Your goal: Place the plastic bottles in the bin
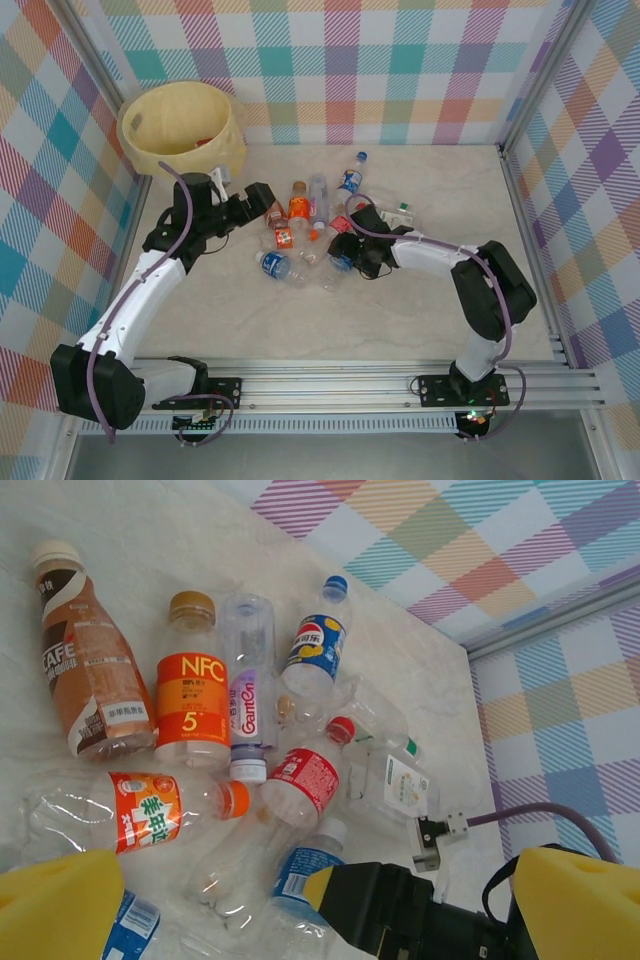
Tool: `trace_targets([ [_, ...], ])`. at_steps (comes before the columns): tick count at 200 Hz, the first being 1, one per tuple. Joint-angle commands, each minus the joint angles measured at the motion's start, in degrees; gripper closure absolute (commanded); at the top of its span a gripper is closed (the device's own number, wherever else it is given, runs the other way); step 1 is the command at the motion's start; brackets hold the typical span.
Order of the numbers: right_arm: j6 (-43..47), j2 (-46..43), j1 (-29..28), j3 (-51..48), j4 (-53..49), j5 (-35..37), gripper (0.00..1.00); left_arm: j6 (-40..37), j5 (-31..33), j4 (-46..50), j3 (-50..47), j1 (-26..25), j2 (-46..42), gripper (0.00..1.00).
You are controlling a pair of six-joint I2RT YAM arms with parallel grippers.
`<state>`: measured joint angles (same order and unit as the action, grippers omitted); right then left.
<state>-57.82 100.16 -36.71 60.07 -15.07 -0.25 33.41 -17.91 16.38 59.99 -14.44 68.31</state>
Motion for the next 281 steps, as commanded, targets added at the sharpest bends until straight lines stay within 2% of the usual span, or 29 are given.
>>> trace_targets([
  [1,-2.0,2.2,-0.5,1.6,-1.3,1.7,0.16,-0.7,0.3,0.1,-1.4,-0.9,0.6,0.00],
  [32,-3.3,1.8,-0.6,0.1,-1.1,4.8,0.26,-2.1,0.2,1.5,-0.9,-1.4,1.2,0.00],
  [59,0.2,-1.8,-0.6,-1.4,0.1,8.6,0.37,-3.2,1.9,2.5,-1.5,-1.6,0.9,0.00],
  [89,6.4,-6.9,-0.6,-3.7,6.9,9.1,0.42,-5.4,-1.7,0.1,-3.3,-3.4,1.6,0.00],
  [98,7.8,-8.5,-0.6,-4.4,9.5,8.3,0.43,-6.7,-3.2,-3.5,-4.1,-4.9,1.5,0.00],
  [123,9.1,-12.2,-0.4,-5.6,18.1,3.7,0.43,-12.6,-7.0,-7.6,-5.4,-9.2,1.0,0.00],
  [157,7.4,-14.7,0.3,-4.2,26.3,-3.4,0.43,-17.4,-10.6,-15.2,-9.1,-12.0,-0.2,0.00],
  [196,4.1,-14.6,0.8,-1.2,28.9,-10.3,0.42,-24.8,-7.9,-12.8,-6.3,-15.6,1.7,0.00],
  [229,0.6,-13.9,0.8,-1.2,33.0,-13.5,0.41,-25.6,-11.8,-14.8,-4.4,-16.7,5.6,0.00],
  [258,-1.4,-13.9,0.8,-0.9,34.1,-14.9,0.41,-26.3,-10.8,-15.5,-3.0,-17.0,8.2,0.00],
  [281,-2.7,-13.0,0.8,0.2,34.3,-15.8,0.40,-29.1,-9.3,-11.8,-0.2,-18.1,10.1,0.03],
])
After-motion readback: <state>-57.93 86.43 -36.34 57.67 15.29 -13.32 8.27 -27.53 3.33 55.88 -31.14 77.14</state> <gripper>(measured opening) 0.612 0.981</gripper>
